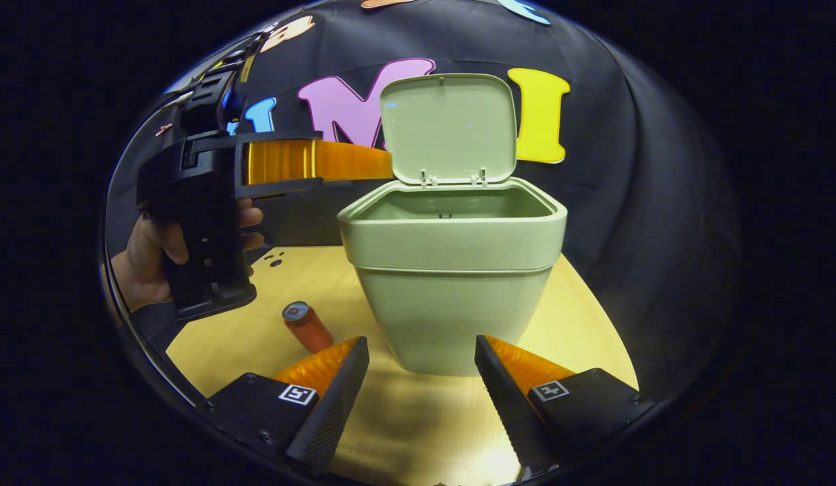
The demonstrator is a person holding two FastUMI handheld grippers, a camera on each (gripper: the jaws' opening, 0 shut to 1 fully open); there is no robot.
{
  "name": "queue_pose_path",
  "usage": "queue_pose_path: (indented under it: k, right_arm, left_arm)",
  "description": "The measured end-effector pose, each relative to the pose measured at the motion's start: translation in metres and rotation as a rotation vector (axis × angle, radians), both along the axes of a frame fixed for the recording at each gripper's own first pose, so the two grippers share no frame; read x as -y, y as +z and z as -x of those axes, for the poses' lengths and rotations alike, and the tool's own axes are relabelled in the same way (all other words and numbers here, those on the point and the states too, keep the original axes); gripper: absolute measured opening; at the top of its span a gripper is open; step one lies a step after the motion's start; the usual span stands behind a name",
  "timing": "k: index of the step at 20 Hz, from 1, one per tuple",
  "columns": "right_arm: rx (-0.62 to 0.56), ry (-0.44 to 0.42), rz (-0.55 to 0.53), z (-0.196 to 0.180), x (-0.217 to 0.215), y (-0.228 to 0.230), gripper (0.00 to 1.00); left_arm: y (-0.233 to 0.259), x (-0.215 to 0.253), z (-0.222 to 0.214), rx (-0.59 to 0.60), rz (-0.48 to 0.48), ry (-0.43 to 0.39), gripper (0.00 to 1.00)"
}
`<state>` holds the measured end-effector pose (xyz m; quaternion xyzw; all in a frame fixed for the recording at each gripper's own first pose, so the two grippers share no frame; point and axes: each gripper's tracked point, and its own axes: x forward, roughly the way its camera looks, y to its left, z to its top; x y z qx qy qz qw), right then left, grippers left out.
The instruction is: Press the lid of the desktop garbage bin to open it, pick up the crumpled paper on the desktop and throw it into the bin, then pick up the pop can on the desktop and drop it into the bin, and finally close the garbage bin lid.
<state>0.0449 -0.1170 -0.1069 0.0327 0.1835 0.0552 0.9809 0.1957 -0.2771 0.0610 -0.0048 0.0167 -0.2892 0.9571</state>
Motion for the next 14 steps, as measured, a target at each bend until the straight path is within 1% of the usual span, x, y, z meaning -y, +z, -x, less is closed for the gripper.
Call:
queue_pose_path:
  k: [3,5,7,10,14]
  right_arm:
    - [-0.029,0.047,0.004,0.003,-0.021,-0.008,0.99]
    - [-0.037,0.075,0.009,0.005,-0.034,-0.01,1.0]
    - [-0.044,0.098,0.012,0.006,-0.047,-0.011,0.99]
    - [-0.067,0.138,0.015,0.008,-0.069,-0.018,0.99]
    - [-0.087,0.209,0.033,0.007,-0.103,-0.029,0.99]
  left_arm:
    - [-0.011,-0.065,-0.002,-0.025,0.016,0.144,0.97]
    - [-0.024,-0.11,0.0,-0.049,0.01,0.239,0.97]
    - [-0.04,-0.152,0.009,-0.069,-0.003,0.317,0.96]
    - [-0.06,-0.205,0.031,-0.113,-0.001,0.406,0.96]
    - [-0.093,-0.259,0.068,-0.181,0.011,0.502,0.96]
